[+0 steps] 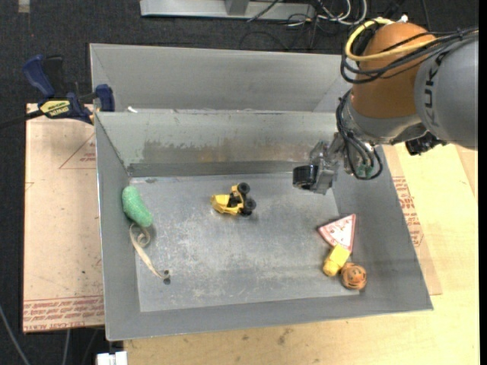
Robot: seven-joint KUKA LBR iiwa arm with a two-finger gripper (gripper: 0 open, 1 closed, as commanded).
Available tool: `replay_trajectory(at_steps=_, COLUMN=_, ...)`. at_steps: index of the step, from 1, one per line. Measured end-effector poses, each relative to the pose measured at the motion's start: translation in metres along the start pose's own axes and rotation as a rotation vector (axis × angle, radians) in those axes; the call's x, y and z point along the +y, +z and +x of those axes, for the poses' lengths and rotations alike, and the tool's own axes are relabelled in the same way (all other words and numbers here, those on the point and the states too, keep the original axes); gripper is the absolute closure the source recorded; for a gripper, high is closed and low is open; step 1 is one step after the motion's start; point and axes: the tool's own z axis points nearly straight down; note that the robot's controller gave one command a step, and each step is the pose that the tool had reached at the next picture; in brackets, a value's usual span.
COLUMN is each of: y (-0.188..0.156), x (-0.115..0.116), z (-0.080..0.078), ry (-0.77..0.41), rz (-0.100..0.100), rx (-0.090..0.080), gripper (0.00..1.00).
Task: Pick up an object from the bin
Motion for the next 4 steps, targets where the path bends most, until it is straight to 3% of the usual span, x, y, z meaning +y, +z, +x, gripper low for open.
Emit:
replay_trajectory(at_steps=1, y=0.025, x=0.001, z=-0.011, ry=-0.016, rz=-0.001, rx=-0.017, gripper=1.0)
replay_trajectory(at_steps=2, y=0.003, x=-0.032, z=-0.007, ry=-0.031, rz=0.0, rx=0.005, gripper=1.0)
replay_trajectory(at_steps=3, y=0.016, x=-0.016, z=-0.012, ry=-0.037, rz=0.001, rx=-0.021, gripper=1.0)
replay_trajectory(at_steps=4, y=0.003, x=-0.025, z=-0.008, ry=-0.053, rz=-0.001, rx=0.006, gripper=1.0)
